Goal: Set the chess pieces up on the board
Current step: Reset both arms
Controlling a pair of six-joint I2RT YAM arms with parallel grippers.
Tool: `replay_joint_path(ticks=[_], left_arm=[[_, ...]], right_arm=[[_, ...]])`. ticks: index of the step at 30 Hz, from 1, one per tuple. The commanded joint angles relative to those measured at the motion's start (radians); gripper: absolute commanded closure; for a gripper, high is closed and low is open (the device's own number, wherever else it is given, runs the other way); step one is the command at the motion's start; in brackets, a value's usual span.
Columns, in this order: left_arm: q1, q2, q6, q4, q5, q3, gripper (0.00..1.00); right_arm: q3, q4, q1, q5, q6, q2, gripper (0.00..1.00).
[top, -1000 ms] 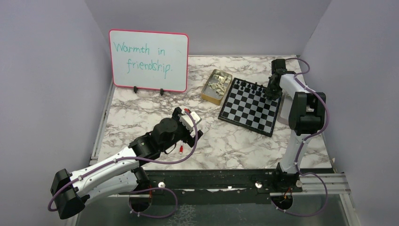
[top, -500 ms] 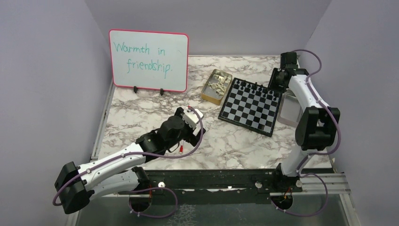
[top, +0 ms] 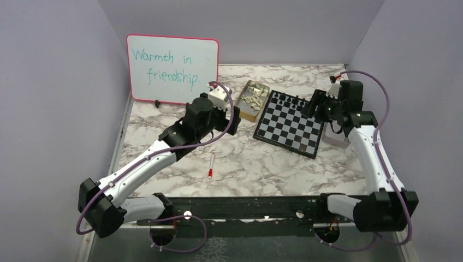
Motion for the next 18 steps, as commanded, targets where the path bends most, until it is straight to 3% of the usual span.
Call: replay_joint_path(ticks=[1, 3, 4, 5, 6, 18], left_arm=[[-0.001, -0.03, -0.097, 0.033, 0.043, 0.085, 0.01], [-0.001, -0.059, -0.118, 0.073, 0.038, 0.084, 0.01], [-0.001, -0.077, -0.12, 0.088, 0.034, 0.079, 0.01], [-0.001, -0.099, -0.115, 0.104, 0.029, 0.071, 0.01], [-0.002, -0.124, -0.105, 0.115, 0.028, 0.061, 0.01], [-0.002, -0.287, -0.132, 0.163, -0.021, -0.11, 0.01]], right_arm=[[-0.085, 0.071, 0.003, -0.108, 0.039, -0.181, 0.36], [-0.099, 0.065, 0.002, -0.128, 0.045, -0.234, 0.29], [-0.101, 0.056, 0.002, -0.13, 0.043, -0.255, 0.2], [-0.103, 0.05, 0.002, -0.128, 0.04, -0.278, 0.03], [-0.104, 0.04, 0.002, -0.125, 0.036, -0.288, 0.0], [-0.159, 0.041, 0.002, -0.125, 0.037, -0.369, 0.0]])
